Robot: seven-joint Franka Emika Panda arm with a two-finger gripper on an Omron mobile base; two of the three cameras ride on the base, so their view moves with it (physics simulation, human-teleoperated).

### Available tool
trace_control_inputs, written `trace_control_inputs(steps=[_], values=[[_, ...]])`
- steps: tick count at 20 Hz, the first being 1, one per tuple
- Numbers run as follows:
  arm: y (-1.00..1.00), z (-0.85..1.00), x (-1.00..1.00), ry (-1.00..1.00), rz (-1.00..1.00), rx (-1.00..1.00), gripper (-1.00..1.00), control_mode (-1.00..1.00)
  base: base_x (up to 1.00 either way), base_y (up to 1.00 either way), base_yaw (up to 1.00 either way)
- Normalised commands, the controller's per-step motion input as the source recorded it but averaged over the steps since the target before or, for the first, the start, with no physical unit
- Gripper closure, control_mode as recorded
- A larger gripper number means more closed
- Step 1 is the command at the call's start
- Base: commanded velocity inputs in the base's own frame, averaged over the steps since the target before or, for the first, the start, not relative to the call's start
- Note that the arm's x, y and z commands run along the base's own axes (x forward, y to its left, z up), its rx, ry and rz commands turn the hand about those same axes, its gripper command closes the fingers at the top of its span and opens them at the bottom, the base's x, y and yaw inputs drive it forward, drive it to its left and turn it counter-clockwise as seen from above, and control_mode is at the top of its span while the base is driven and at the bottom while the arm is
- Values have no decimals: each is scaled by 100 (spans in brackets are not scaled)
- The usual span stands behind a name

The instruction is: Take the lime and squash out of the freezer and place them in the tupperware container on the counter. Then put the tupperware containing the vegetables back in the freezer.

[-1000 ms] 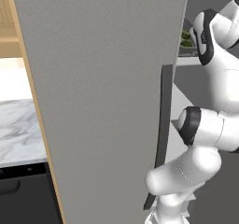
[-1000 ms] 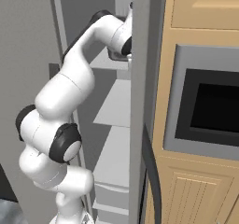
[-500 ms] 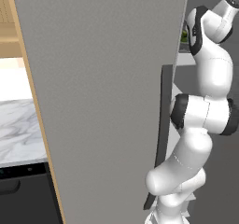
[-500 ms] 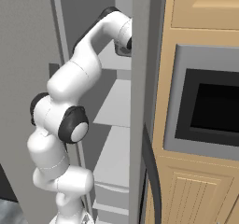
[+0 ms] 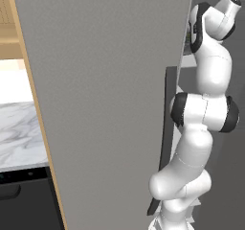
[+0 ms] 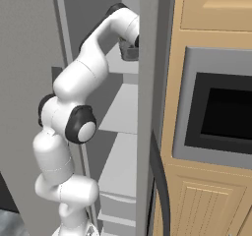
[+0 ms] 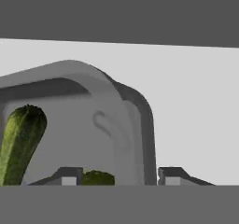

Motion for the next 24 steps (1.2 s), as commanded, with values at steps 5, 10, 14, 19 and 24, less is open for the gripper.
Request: trace_control_inputs(steps=[5,10,14,19,24], values=[[0,-6,-10,-19,0,0,-100,-100,0,0,0],[0,0,-44,-29,0,0,-100,-100,0,0,0],[11,1,-67,-32,0,-2,-100,-100,0,0,0],[33,4,-80,-23,-5,-12,-100,-100,0,0,0],[31,0,-98,-19,-15,-16,-100,-100,0,0,0]])
